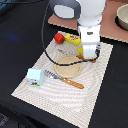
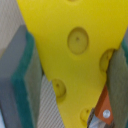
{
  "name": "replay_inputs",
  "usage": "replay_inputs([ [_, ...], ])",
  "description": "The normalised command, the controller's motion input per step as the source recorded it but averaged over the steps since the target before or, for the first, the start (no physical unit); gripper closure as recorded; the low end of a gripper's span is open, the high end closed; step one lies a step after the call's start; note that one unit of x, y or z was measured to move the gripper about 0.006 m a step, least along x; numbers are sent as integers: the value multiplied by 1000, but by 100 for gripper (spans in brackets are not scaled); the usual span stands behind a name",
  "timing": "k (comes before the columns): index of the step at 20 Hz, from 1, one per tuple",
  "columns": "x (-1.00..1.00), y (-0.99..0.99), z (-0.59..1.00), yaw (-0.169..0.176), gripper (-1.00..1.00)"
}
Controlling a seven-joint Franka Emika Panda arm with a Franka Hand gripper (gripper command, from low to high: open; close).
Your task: Interact with the objects in diverse but meaningful ways.
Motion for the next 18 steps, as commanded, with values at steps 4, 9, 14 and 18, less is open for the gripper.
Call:
replay_inputs([
  [4,142,505,1000,41,100],
  [9,110,585,1000,56,100],
  [14,2,597,1000,66,100],
  [18,-19,536,994,69,100],
])
